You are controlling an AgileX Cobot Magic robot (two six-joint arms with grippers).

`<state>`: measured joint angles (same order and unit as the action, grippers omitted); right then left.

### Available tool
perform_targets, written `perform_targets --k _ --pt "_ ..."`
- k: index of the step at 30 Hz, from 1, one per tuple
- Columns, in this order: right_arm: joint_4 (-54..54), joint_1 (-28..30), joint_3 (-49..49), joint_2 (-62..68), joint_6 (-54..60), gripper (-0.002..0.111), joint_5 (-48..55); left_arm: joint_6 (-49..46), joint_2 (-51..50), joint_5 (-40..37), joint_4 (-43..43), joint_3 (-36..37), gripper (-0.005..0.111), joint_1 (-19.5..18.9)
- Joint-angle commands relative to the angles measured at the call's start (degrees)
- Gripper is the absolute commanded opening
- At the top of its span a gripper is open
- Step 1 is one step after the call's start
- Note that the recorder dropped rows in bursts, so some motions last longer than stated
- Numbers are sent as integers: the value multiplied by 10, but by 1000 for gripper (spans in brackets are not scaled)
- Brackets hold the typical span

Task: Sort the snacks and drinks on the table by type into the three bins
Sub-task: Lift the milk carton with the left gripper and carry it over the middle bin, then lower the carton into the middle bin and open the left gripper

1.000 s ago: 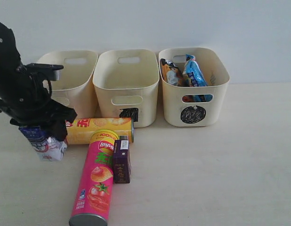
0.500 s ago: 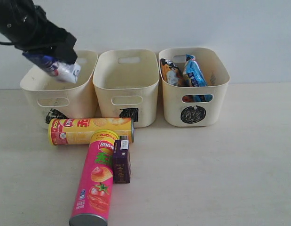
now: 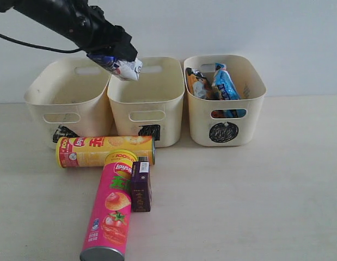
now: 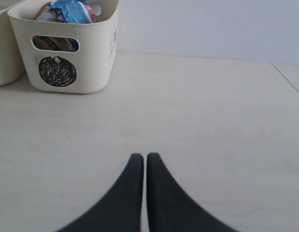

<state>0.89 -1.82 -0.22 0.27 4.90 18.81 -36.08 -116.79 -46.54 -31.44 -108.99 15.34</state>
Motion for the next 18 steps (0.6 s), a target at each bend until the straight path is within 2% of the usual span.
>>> perform_targets --k 1,9,18 --pt "-1 2 2 -3 1 0 -4 -24 -49 21 -22 -51 4 3" --pt "-1 2 2 -3 1 0 -4 -25 -123 21 -31 -112 4 3" --pt "-1 2 2 -3 1 0 -4 -25 -165 22 -56 -133 4 3"
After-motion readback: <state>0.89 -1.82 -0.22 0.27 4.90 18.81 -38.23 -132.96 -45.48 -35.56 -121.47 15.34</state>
